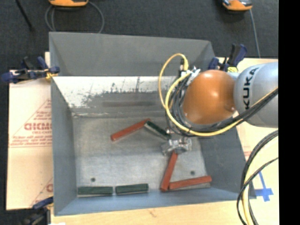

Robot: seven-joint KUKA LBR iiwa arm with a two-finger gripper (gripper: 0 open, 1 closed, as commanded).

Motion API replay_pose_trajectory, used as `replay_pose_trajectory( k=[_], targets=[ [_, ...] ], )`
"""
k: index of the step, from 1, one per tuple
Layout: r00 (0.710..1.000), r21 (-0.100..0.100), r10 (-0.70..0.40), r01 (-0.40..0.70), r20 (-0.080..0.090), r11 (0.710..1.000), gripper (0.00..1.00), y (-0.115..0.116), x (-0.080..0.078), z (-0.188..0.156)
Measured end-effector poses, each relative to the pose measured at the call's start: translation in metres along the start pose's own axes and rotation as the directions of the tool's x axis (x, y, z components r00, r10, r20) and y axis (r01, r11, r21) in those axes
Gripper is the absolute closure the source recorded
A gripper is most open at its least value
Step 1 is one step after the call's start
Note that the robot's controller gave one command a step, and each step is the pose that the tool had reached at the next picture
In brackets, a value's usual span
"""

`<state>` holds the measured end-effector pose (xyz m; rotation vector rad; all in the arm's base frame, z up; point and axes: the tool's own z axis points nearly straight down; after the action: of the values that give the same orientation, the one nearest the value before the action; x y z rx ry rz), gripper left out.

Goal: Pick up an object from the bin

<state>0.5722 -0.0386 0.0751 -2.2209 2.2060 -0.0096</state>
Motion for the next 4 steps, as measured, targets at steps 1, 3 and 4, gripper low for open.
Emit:
replay_pose_trajectory(
  k=[1,3,4],
  targets=[
    [0.94,-0.011,-0.341,0.341,0.0,0.94,1.0,-0.014,-0.005,0.001],
    [0.802,-0.01,-0.597,0.597,0.004,0.802,0.0,-0.019,0.002,0.005],
    [0.82,-0.001,-0.573,0.573,-0.002,0.82,0.0,-0.068,-0.013,-0.071]
  ],
)
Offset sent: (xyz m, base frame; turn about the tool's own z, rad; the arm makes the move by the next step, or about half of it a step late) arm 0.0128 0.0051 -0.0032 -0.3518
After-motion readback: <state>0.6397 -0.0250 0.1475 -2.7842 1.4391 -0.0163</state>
